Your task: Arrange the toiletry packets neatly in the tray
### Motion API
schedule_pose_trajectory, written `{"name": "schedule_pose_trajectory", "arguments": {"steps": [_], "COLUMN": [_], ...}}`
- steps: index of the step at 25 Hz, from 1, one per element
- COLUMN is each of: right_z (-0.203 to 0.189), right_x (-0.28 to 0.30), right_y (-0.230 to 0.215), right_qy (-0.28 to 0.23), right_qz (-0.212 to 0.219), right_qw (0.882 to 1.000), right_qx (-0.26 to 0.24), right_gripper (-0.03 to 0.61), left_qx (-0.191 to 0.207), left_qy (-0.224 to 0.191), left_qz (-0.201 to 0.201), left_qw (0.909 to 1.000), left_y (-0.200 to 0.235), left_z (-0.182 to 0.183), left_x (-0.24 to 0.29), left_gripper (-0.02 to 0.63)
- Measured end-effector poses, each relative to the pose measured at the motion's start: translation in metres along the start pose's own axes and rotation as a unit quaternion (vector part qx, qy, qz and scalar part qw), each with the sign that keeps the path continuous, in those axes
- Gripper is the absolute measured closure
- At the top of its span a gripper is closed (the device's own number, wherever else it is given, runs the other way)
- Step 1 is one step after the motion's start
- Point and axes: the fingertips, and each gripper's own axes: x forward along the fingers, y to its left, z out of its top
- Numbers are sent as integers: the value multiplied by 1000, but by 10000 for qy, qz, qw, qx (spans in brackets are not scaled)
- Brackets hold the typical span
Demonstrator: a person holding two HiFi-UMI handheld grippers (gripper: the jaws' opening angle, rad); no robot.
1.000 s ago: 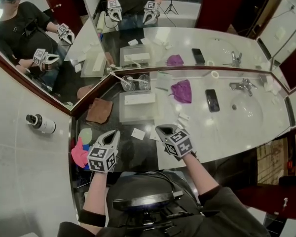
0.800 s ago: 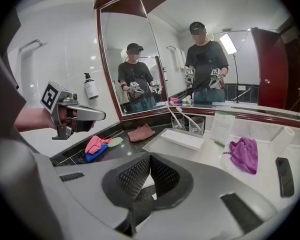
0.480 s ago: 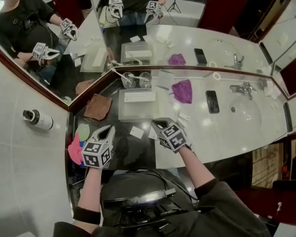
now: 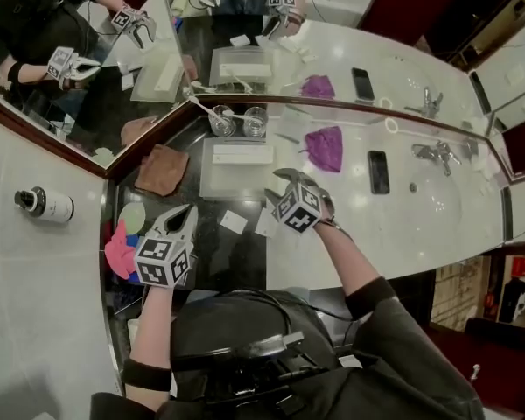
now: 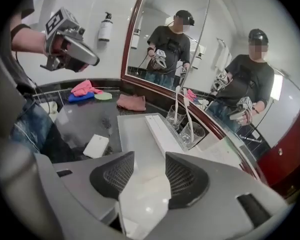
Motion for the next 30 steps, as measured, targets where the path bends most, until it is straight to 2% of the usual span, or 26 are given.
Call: {"name": "schedule_pose_trajectory", "arguments": {"steps": [2,6,12,16,23,25,30], "right_z": [-3,-7,-15,-12,-16,-18,-21], "right_x": [12,38,74,91,104,105,107], "right_y": [-13,-32,-45,-48,-44,-43,-43], "right_qy": [131,365,519,506,635,661,691], "right_qz": [-83,-60,79,183,448,515,762], "right_qw": [9991,9929,9797,9763,9678,9677,9698], "right_qx": [-396,-1130,-1934,-2097,-2396,-2379,-2211], "right_gripper": [344,344,347,379,390,382,420], "left_qx": [9,43,69,-13,-140,-161,-183], "left_qy": [34,125,236,304,418,424,443], "left_qz": [-16,-36,-2,81,134,138,122], "left_qw": [10000,9999,9997,9995,9989,9989,9988], "left_y": [-1,-2,-2,2,3,3,3], "left_z": [0,0,-6,-15,-28,-29,-30], "left_x": [6,15,22,21,20,20,19], "left_gripper": [612,612,612,612,612,612,612]}}
